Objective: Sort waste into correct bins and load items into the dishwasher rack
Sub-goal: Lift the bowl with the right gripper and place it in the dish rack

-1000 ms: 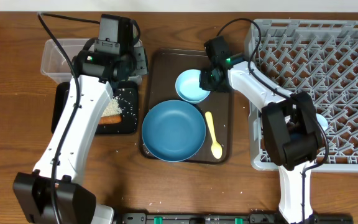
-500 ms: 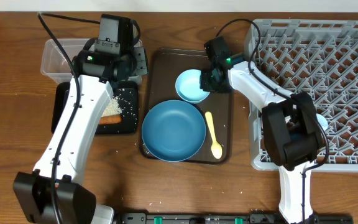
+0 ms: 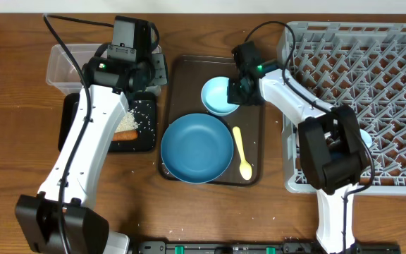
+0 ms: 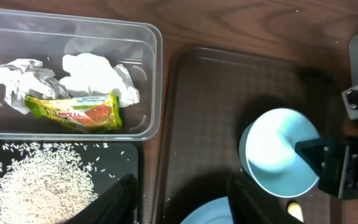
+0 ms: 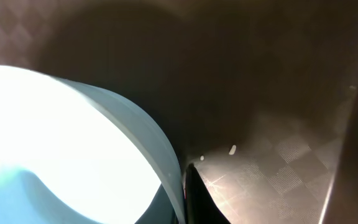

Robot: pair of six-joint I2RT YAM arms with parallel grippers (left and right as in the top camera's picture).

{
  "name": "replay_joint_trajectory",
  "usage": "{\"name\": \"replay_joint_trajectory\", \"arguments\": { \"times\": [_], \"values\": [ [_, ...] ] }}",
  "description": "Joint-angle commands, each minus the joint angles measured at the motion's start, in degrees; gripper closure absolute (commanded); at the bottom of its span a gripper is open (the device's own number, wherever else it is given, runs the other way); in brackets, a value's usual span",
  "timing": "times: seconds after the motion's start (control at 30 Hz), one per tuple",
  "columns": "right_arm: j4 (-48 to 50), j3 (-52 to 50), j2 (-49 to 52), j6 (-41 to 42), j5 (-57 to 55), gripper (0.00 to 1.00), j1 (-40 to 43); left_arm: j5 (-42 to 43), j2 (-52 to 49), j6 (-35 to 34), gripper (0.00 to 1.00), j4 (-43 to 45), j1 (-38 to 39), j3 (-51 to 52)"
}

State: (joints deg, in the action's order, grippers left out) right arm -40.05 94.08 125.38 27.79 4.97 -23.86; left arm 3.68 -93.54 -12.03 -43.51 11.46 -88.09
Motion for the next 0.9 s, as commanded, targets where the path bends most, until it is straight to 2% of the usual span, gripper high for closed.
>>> {"name": "replay_joint_trajectory", "arguments": {
  "times": [0.0,0.03,0.17,0.33,0.47,0.7,0.77,0.87],
  "values": [
    [0.0,1.6,-5.0,-1.6,-0.5,0.99,0.3,-0.3,-0.8,-0.7,0.36,-0.2,-0.2,-0.1],
    [0.0,1.6,-6.2,-2.3,-0.6,0.99,0.3,-0.3,-0.8,-0.7,0.30,-0.2,-0.2,-0.1],
    [-0.6,1.6,-11.5,-3.3,-3.9,0.99,1.2,-0.3,-0.8,-0.7,0.20,-0.2,-0.2,-0.1],
    [-2.6,1.6,-19.2,-3.2,-15.7,0.99,3.4,-0.3,-0.8,-0.7,0.14,-0.2,-0.2,-0.1],
    [-3.5,1.6,-23.6,-2.6,-31.8,0.99,5.9,-0.3,-0.8,-0.7,0.12,-0.2,-0.2,-0.1],
    [-0.6,1.5,-23.1,-2.6,-58.2,0.99,10.2,-0.3,-0.8,-0.7,0.09,-0.2,-0.2,-0.1],
    [1.9,1.5,-22.2,-4.4,-63.0,0.99,11.4,-0.3,-0.8,-0.7,0.06,-0.2,-0.2,-0.1],
    [7.4,1.5,-20.4,-12.7,-67.1,0.99,13.1,-0.3,-0.8,-0.7,0.06,-0.2,-0.2,-0.1]
  ]
}}
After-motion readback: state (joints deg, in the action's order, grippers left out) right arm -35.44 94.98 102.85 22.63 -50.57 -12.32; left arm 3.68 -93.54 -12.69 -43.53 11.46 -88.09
